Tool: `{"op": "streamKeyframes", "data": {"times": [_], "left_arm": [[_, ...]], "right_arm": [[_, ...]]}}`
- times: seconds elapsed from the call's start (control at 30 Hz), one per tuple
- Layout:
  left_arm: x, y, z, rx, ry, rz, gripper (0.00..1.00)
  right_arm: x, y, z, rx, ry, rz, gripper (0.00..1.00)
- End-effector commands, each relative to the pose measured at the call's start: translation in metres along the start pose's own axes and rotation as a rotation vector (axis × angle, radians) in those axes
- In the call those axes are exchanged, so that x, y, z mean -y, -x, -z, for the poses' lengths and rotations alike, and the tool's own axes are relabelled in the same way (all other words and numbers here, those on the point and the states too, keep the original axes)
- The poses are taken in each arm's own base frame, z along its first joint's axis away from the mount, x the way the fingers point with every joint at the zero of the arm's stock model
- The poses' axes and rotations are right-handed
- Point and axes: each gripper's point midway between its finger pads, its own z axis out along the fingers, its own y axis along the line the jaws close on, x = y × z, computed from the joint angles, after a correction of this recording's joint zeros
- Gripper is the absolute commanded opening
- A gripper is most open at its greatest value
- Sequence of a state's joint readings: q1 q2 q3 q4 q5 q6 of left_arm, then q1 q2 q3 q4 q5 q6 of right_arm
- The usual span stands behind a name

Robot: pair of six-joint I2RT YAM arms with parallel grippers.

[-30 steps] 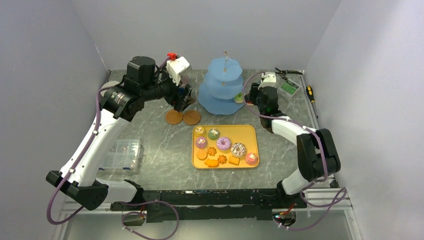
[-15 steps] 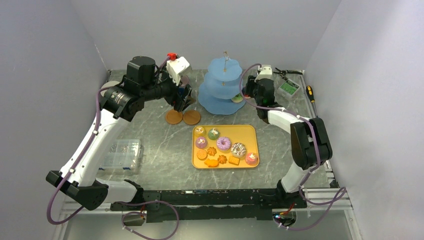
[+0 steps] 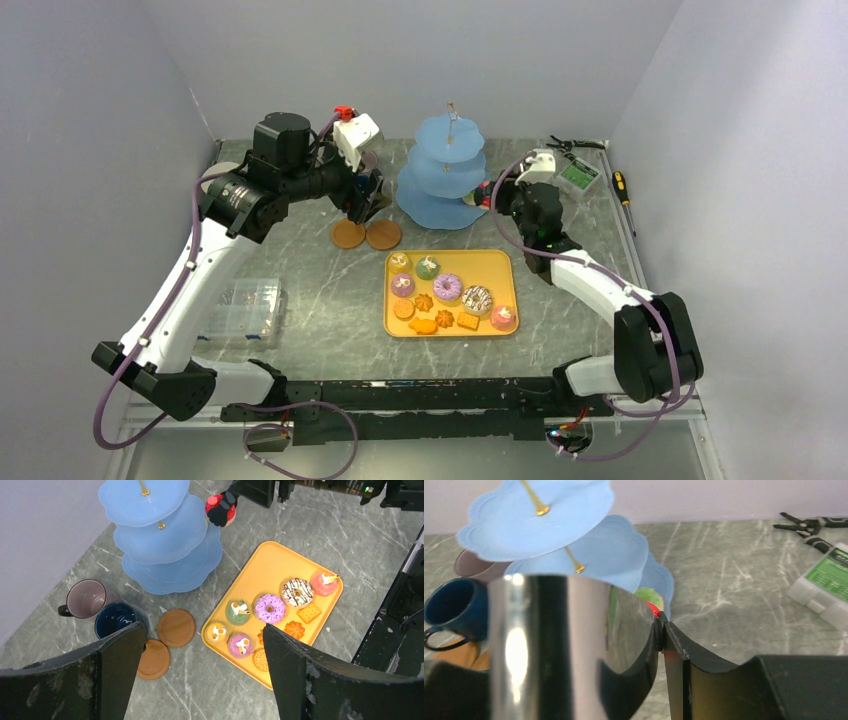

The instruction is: Serve the afternoon tea

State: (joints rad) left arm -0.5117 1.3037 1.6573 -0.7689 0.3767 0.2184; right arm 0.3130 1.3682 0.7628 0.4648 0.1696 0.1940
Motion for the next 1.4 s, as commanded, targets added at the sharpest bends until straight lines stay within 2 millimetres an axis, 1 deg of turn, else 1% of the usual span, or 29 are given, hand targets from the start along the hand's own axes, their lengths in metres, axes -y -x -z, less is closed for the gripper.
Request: {"op": "streamKeyframes", "data": {"times": [0.0,0.1,0.2,0.3,0.43,0.5,0.67,0.77,0.97,1.1,1.23,1.37], "left_arm": [[0.005,0.026,0.017,0.087,-0.003,-0.024,0.93],[0.006,0.026,0.018,0.088,-0.004,-0.023,0.93],[0.005,0.027,0.019,0.091,0.002,-0.027,0.93],[0.004,0.025,0.019,0.086,0.005,-0.028,0.93],[0.005,0.022,0.018,0.081,0.004,-0.028,0.93],[0.005,0.021,0.017,0.08,0.001,-0.028,0.93],[0.004,0.021,0.015,0.077,-0.002,-0.026,0.93],[0.004,0.02,0.014,0.075,-0.001,-0.024,0.93],[0.004,0.019,0.015,0.069,0.003,-0.026,0.93],[0.003,0.017,0.016,0.063,0.011,-0.031,0.93],[0.003,0.016,0.016,0.062,0.011,-0.031,0.93],[0.003,0.015,0.015,0.06,0.01,-0.028,0.93]], "right_arm": [[-0.034,0.007,0.007,0.035,0.093,-0.039,0.47],[-0.046,0.002,0.001,0.015,0.11,-0.032,0.47],[-0.054,-0.004,-0.006,0.002,0.125,-0.037,0.47],[-0.055,-0.014,-0.013,-0.013,0.117,-0.039,0.47],[-0.056,-0.023,-0.015,0.002,0.117,-0.059,0.47],[-0.061,-0.024,-0.016,0.008,0.123,-0.064,0.47],[-0.08,-0.021,-0.016,0.032,0.163,-0.064,0.48],[-0.084,-0.027,-0.023,0.015,0.162,-0.077,0.48],[-0.077,-0.049,-0.035,-0.013,0.119,-0.077,0.48],[-0.068,-0.057,-0.042,-0.018,0.08,-0.06,0.49],[-0.063,-0.058,-0.044,-0.016,0.066,-0.049,0.54],[-0.059,-0.053,-0.041,0.0,0.052,-0.034,0.67]]}}
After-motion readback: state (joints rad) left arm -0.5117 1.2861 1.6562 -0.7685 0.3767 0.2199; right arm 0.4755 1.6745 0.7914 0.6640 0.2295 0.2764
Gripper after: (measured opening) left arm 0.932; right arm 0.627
